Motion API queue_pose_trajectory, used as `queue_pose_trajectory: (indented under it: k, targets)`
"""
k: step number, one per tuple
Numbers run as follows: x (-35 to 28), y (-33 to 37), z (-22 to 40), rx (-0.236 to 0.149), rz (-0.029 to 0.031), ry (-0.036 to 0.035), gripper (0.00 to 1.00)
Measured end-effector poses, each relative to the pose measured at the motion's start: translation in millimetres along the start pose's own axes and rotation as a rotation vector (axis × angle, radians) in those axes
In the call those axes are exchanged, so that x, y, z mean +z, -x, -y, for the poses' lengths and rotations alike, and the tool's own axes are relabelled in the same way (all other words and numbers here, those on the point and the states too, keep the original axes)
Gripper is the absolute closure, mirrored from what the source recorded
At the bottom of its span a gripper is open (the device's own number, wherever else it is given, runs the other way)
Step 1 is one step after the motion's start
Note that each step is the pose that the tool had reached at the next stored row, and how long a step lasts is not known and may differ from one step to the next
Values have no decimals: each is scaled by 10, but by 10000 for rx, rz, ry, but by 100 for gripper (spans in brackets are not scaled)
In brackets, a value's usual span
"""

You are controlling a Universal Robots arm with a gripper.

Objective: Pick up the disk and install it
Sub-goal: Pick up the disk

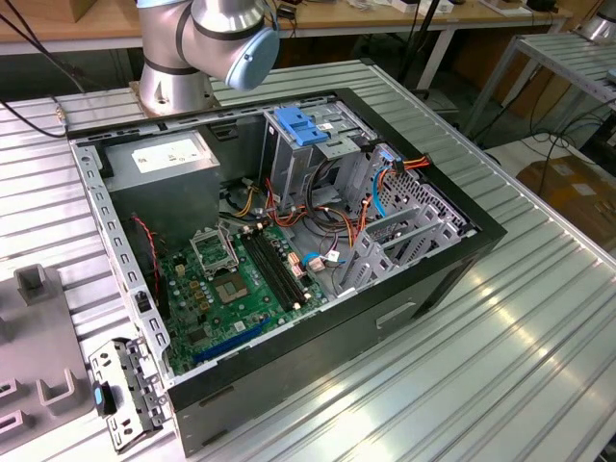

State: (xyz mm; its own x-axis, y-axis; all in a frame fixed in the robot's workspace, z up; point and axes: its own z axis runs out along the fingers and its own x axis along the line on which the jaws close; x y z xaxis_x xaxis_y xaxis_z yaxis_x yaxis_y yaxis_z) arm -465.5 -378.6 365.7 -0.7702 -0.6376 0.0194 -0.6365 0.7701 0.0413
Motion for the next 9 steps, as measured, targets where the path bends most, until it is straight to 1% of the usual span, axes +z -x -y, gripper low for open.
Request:
queue_pose_trajectory:
  k: [1,4,9]
  targets:
    - [1,0,0,-377,-15,-8,89]
    - [0,0,0,-932,-38,-18,89]
    - [0,0,0,-1988,-82,-39,89]
